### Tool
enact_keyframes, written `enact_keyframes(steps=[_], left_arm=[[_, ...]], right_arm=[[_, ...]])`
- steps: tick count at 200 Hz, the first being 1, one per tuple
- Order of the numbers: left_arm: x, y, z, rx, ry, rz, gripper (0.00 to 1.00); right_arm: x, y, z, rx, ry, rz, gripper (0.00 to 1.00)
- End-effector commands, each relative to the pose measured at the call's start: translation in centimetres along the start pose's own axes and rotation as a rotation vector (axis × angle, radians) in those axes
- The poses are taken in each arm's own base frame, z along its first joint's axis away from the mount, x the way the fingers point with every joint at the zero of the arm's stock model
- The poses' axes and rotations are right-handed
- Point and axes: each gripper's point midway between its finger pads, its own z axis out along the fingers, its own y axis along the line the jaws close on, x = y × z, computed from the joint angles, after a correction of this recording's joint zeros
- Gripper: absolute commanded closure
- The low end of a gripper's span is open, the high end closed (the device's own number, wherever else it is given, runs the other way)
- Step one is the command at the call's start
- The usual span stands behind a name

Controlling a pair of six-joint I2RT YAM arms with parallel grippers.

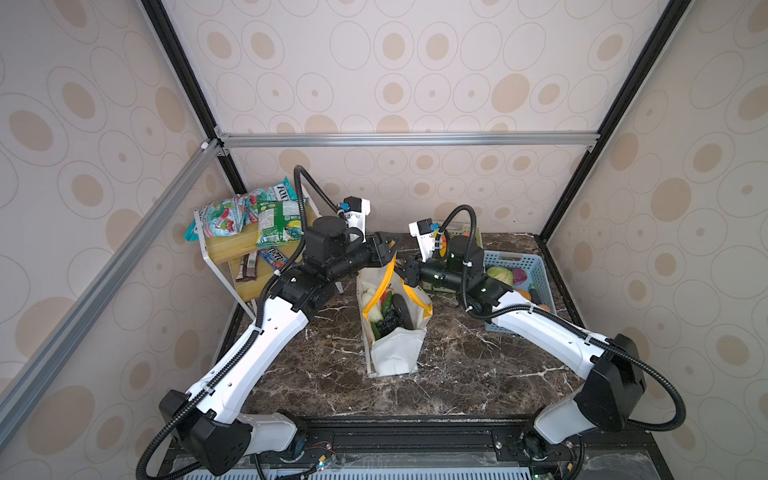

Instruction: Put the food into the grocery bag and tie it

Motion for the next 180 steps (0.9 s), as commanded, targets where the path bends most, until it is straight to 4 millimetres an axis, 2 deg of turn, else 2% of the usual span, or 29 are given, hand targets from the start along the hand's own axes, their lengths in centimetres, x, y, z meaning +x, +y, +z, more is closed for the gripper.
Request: enact_keyframes(steps=[1,32,64,121,180], left_arm=[[-0.4,0.4,-0.8,-0.054,-0.023,0.026,0.5],[-2.1,3.0,-2.7,-0.258,-0.043,0.119,0.38],[-2.0,5.5,-3.9,-0.314,-0.035,0.092,0.36],[0.6,5.8,-2.7,-0.237,0.023,0.016,0.36],[0.6,4.2,-1.4,-0.112,0.009,-0.085,0.36]], right_arm=[[-2.0,1.0,0.2,-0.049,-0.095,-0.01,0.89],[-1.5,0.6,0.4,-0.039,-0.087,0.0,0.89],[-1.1,0.5,0.4,-0.035,-0.063,0.002,0.9],[-0.8,0.7,0.6,-0.048,-0.044,-0.001,0.9],[0.2,1.7,0.9,-0.105,-0.014,-0.018,0.9]])
